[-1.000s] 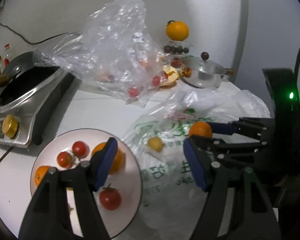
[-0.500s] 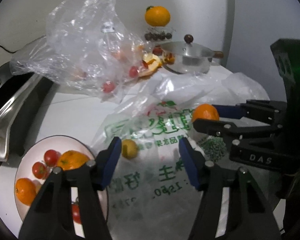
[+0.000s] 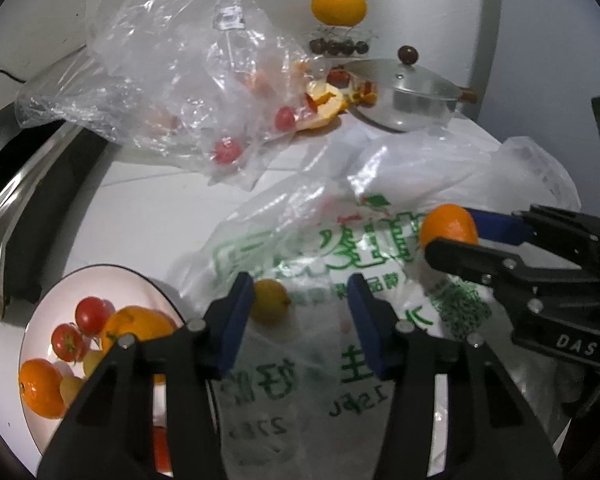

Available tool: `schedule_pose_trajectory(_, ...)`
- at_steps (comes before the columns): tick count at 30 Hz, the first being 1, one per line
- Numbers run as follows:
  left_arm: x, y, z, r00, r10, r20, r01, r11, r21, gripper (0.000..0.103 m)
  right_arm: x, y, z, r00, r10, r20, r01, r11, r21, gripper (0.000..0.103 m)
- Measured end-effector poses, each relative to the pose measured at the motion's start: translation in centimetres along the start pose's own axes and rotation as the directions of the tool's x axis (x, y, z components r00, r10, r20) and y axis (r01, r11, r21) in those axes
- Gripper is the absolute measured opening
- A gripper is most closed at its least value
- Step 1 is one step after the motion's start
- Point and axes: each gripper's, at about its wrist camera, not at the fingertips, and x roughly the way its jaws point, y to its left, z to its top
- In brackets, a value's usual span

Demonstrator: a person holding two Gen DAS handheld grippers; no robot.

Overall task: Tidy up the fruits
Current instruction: 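Grasp an orange with the right tool while the left tool grasps a yellow fruit, then carry the yellow fruit and the orange over the white plate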

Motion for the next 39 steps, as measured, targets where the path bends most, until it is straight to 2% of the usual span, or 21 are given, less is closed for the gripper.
schedule_pose_trajectory(3,0.2,0.3,0.1,1.000,0.014,-0.006,-0.014,1.000,-0.007,0.045,0.0,0.0,0.0,1.000,0.005,0.002,-0.005,1.000,0.004,0.043)
schedule_pose_trajectory(5,0.6,0.5,0.1,0.999,0.032,-0.015,-0.032,0.999,-0.007,0.038,0.0,-0.1,0.0,1.000,0.007,0.003,-0.007,1.000,0.005,0.043)
schedule_pose_trajectory(8,1.0,1.1,0.0,0.999,0.036,-0.041,-0.037,0.999,-0.034,0.034,-0.1,-0.1,0.0,1.000,0.008,0.005,-0.008,1.000,0.008,0.043)
schedule_pose_trajectory(15,1.2,1.0,-0.1,0.998,0.034,-0.049,-0.035,0.999,-0.019,0.032,-0.2,0.0,0.0,1.000,0.000,0.011,-0.001,1.000,0.011,0.043)
schedule_pose_trajectory(20,1.0,0.6,-0.2,0.999,0.022,-0.045,-0.022,1.000,0.001,0.026,-0.2,-0.1,0.0,1.000,-0.004,0.008,0.004,1.000,0.012,0.043)
schedule_pose_trajectory(29,-1.4,-1.2,-0.5,0.998,-0.047,0.031,0.046,0.998,0.044,0.026,0.1,0.1,0.1,1.000,-0.025,0.007,0.025,1.000,0.007,0.043)
schedule_pose_trajectory(39,-3.5,-1.6,-0.9,0.996,-0.068,0.062,0.064,0.996,0.054,0.026,-0.9,0.8,-0.5,0.999,-0.049,0.010,0.049,0.999,-0.009,0.043)
